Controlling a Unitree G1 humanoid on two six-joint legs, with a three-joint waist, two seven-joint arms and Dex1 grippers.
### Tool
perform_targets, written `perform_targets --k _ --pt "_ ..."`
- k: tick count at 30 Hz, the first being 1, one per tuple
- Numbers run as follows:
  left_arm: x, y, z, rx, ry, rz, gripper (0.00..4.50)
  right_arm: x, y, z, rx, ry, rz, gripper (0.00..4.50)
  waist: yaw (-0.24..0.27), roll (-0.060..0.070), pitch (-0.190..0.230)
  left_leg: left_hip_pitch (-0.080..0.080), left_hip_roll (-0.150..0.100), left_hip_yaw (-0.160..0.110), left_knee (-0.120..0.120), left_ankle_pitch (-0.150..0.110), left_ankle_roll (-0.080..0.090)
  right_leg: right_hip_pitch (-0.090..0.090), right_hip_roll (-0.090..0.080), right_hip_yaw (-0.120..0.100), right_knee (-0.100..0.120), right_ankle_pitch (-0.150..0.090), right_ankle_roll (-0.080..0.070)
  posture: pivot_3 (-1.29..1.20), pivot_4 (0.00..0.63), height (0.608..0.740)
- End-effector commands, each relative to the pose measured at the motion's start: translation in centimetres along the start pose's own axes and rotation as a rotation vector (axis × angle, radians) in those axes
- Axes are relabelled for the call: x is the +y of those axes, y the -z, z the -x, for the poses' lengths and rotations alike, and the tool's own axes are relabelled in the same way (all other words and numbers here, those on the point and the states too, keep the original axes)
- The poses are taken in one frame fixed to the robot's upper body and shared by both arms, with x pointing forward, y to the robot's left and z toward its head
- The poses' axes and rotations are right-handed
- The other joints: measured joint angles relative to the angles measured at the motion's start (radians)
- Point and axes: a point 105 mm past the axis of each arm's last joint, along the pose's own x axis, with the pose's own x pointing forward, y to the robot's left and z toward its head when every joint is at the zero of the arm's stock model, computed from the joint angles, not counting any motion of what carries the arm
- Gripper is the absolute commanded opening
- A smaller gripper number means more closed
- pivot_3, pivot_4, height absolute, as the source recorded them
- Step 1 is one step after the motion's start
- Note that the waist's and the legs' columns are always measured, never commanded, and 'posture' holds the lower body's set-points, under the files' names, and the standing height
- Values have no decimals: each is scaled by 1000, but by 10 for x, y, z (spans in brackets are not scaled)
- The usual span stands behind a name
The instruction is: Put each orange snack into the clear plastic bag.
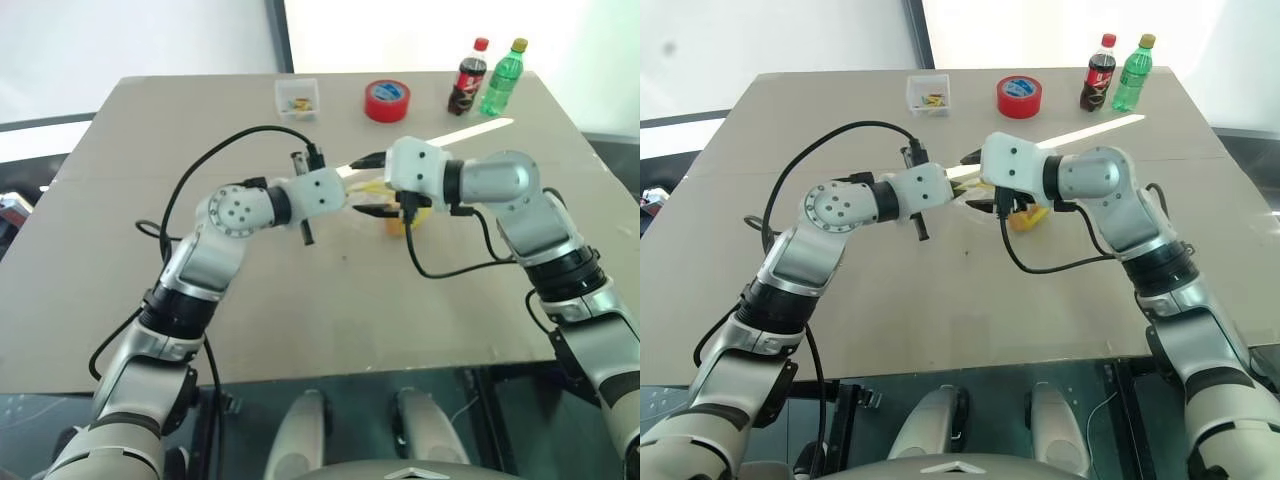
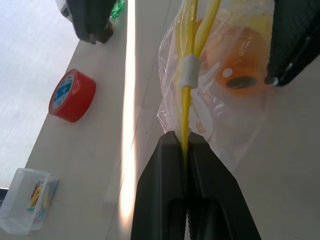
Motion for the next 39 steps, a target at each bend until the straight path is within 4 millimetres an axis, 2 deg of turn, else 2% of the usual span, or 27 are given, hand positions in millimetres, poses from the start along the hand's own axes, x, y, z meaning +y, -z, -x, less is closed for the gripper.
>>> perform_targets --k 1,8,9,11,12,13,25,39 --pt "5 -18 5 -54 -17 -19 0 -5 0 2 5 30 57 2947 0 0 0 0 0 0 0 0 0 0 0 0 0 0 0 0 150 740" --pt "7 -18 6 -54 -19 -10 0 0 2 1 5 20 60 2947 0 0 0 0 0 0 0 0 0 0 0 0 0 0 0 0 150 740" --pt "7 -18 6 -54 -19 -9 0 1 2 1 5 16 60 2427 0 0 0 0 0 0 0 0 0 0 0 0 0 0 0 0 150 740" --pt "7 -17 6 -50 -17 -7 0 2 3 1 7 14 61 1862 0 0 0 0 0 0 0 0 0 0 0 0 0 0 0 0 150 740" --pt "7 -16 6 -48 -16 -7 0 1 3 1 9 16 64 1307 0 0 0 0 0 0 0 0 0 0 0 0 0 0 0 0 150 740" --pt "7 -15 7 -46 -17 -6 0 1 3 2 11 18 66 976 0 0 0 0 0 0 0 0 0 0 0 0 0 0 0 0 150 740" --pt "7 -14 7 -43 -24 -4 0 2 14 7 66 13 89 976 0 0 0 0 0 0 0 0 0 0 0 0 0 0 0 0 150 740" --pt "5 -13 6 -43 -29 3 0 -3 2 6 17 34 71 976 0 0 0 0 0 0 0 0 0 0 0 0 0 0 0 0 150 740"
